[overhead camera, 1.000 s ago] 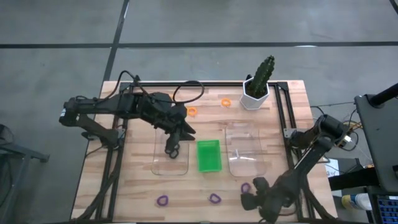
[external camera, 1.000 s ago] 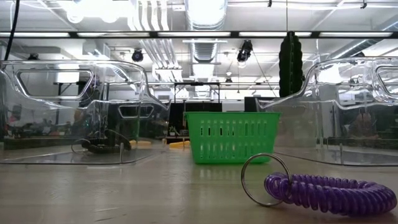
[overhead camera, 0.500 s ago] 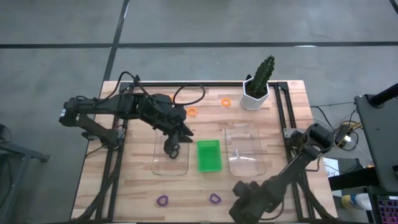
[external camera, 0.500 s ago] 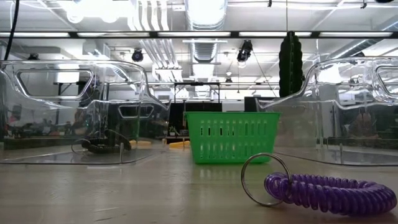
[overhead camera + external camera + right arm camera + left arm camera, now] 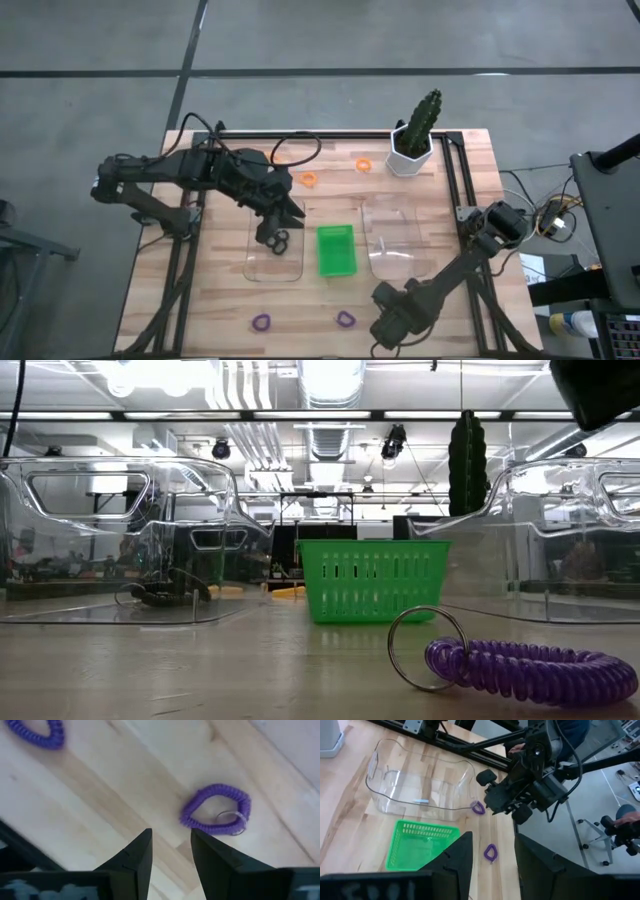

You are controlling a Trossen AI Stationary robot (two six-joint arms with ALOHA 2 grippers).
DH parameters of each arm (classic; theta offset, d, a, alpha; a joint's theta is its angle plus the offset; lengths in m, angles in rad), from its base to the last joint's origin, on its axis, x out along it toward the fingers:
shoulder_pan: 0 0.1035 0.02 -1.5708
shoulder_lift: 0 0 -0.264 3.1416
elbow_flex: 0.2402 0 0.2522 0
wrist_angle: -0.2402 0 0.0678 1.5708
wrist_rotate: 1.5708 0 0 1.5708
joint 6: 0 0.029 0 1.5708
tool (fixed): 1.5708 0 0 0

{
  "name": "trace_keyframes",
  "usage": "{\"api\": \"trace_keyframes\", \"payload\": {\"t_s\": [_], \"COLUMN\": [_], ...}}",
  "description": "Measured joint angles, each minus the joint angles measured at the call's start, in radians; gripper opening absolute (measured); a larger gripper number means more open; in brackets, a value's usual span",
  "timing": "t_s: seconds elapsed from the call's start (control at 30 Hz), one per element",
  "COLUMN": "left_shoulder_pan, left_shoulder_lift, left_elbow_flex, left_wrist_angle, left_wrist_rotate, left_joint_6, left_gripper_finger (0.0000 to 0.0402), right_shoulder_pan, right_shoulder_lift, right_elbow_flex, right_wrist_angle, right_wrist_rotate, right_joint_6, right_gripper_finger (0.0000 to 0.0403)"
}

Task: Sort spring keychains
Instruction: Put the right violet spring keychain into the right transparent bin

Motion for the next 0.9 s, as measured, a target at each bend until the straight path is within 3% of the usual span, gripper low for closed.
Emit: {"api": "trace_keyframes", "payload": {"t_s": [0.27, 0.53, 0.9], "left_shoulder_pan": [0.0, 0.0, 0.001], "left_shoulder_lift": [-0.006, -0.006, -0.006], "left_elbow_flex": [0.0, 0.0, 0.0], "left_wrist_angle": [0.0, -0.001, -0.001], "left_wrist_rotate": [-0.001, -0.001, -0.002], "left_joint_6": [-0.001, -0.005, -0.002], "left_gripper_finger": [0.0138, 0.0138, 0.0138], "right_shoulder_pan": [-0.011, 0.008, 0.03], "right_shoulder_lift": [0.0, 0.0, 0.029], "right_elbow_flex": [-0.001, 0.028, 0.044], "right_wrist_angle": [-0.018, -0.014, -0.039], "right_wrist_rotate": [-0.006, -0.087, -0.076], "right_joint_6": [-0.084, -0.208, -0.023], "right_gripper_finger": [0.013, 0.013, 0.013]}}
